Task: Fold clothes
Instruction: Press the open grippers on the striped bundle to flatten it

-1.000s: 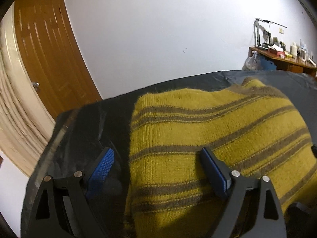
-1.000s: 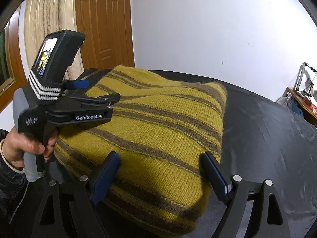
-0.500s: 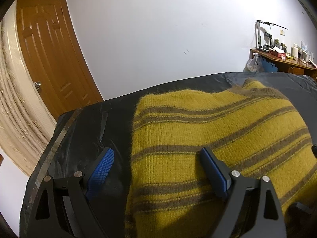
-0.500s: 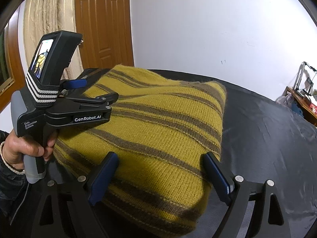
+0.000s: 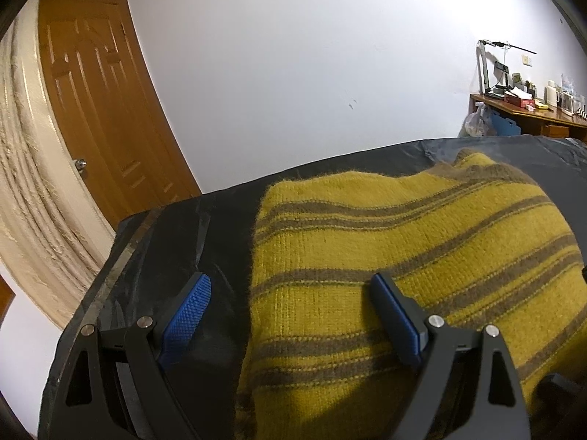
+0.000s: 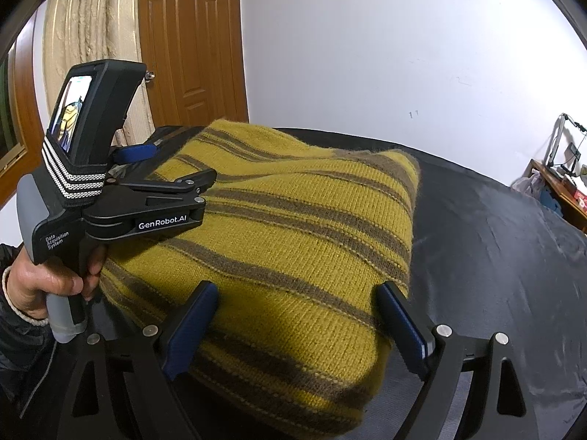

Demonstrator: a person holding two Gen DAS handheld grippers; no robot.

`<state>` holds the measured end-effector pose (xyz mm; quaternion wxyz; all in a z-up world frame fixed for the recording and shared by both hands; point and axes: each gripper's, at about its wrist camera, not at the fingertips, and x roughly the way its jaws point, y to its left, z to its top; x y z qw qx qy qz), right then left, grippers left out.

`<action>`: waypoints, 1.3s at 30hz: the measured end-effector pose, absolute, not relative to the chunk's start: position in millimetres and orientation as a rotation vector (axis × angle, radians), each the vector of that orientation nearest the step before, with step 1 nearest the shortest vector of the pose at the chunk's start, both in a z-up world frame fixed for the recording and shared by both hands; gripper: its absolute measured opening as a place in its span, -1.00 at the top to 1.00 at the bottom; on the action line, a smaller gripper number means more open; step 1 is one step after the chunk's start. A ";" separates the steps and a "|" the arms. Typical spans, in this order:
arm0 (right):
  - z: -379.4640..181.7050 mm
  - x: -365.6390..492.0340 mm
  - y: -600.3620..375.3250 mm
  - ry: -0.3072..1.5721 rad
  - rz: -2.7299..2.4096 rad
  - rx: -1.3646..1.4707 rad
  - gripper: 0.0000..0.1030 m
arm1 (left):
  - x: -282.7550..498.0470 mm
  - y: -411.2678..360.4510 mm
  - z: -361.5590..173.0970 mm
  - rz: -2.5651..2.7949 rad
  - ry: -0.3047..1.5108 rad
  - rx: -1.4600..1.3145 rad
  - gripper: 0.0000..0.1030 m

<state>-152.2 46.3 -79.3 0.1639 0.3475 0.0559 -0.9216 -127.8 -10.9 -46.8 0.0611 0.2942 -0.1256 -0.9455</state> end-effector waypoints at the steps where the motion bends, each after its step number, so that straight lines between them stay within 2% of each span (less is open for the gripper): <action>1: -79.4 -152.1 46.5 0.158 -2.627 0.991 -0.77 | -126.7 -10.9 -46.0 -2.865 -0.378 0.879 -0.77; 20: -80.1 -152.4 47.5 0.155 -2.621 0.993 -0.81 | -121.4 -12.2 -41.0 -2.875 -0.364 0.792 -0.77; 33: -64.8 -144.8 56.4 0.060 -2.653 0.951 -0.81 | -104.3 -6.4 -30.6 -2.899 -0.346 0.809 -0.77; 39: -64.5 -141.6 46.6 0.163 -2.669 0.956 -0.81 | -88.1 -1.0 -19.9 -2.923 -0.356 0.775 -0.77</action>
